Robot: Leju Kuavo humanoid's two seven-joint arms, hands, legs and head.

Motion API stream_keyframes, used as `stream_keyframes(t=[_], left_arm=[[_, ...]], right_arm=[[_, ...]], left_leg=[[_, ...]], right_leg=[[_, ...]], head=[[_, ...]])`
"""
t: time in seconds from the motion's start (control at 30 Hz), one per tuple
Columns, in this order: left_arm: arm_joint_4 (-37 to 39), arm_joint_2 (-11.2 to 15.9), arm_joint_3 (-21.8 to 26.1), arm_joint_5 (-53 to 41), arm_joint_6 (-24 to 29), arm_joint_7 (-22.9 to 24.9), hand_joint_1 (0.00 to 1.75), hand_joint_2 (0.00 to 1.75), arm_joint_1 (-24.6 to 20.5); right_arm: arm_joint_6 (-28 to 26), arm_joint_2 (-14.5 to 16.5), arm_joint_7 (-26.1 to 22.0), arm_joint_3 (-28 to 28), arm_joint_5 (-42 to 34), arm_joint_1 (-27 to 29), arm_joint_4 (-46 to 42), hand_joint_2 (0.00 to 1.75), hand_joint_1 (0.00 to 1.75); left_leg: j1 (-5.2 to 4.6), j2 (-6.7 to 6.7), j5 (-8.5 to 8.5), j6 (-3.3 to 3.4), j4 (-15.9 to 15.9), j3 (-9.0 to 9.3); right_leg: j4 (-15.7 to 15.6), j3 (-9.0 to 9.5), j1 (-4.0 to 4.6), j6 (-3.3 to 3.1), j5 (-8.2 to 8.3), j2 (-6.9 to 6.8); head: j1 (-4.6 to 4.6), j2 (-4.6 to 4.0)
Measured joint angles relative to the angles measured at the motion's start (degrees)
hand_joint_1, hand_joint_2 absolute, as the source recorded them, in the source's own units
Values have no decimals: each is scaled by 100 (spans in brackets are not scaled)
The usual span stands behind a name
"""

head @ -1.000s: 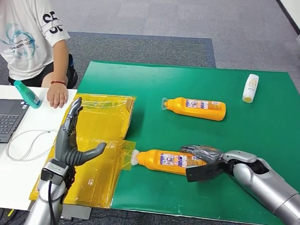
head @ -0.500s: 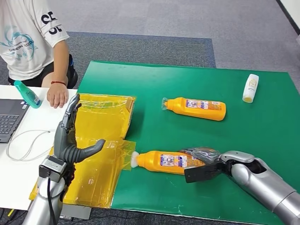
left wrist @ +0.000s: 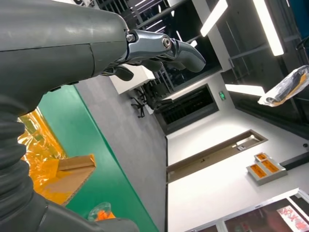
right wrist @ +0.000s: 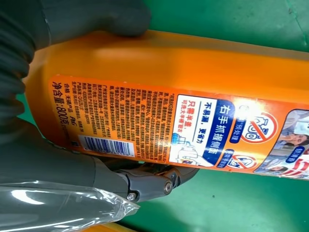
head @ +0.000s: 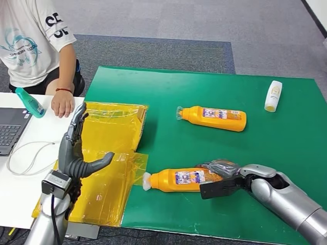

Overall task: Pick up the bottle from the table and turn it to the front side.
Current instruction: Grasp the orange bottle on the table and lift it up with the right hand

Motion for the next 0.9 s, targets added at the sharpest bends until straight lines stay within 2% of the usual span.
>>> stream_keyframes(t=[0.3,0.43,0.57,0.7,0.9], left_arm=[[0,3,5,-80,-28,-19,0,175,3],[0,3,8,-107,-31,-19,0,175,31],[-2,3,9,-107,-42,-21,0,175,93],[-38,1,15,-117,-73,-23,0,175,204],[-70,-2,25,-122,-93,-23,0,175,302]], right_arm=[[-209,20,6,-56,-12,115,0,175,175],[-440,54,-129,-252,-104,336,0,175,175],[-625,242,-587,-831,-525,891,-16,175,175],[-557,667,-1052,-1722,-1200,1729,-166,175,175],[-223,1125,-1182,-2735,-1642,2353,-352,175,175]], left_leg=[[0,0,0,0,0,6],[1,0,-2,-1,0,13],[1,-3,-4,-1,0,15],[1,-6,-6,-3,-1,9],[-1,-7,-9,0,-1,4]], right_leg=[[0,4,0,0,0,1],[-1,10,2,-1,0,1],[0,15,3,-1,-3,-1],[1,9,3,-2,-7,-2],[0,7,2,1,-12,-2]], head=[[0,1],[-1,1],[1,1],[-1,0],[1,2]])
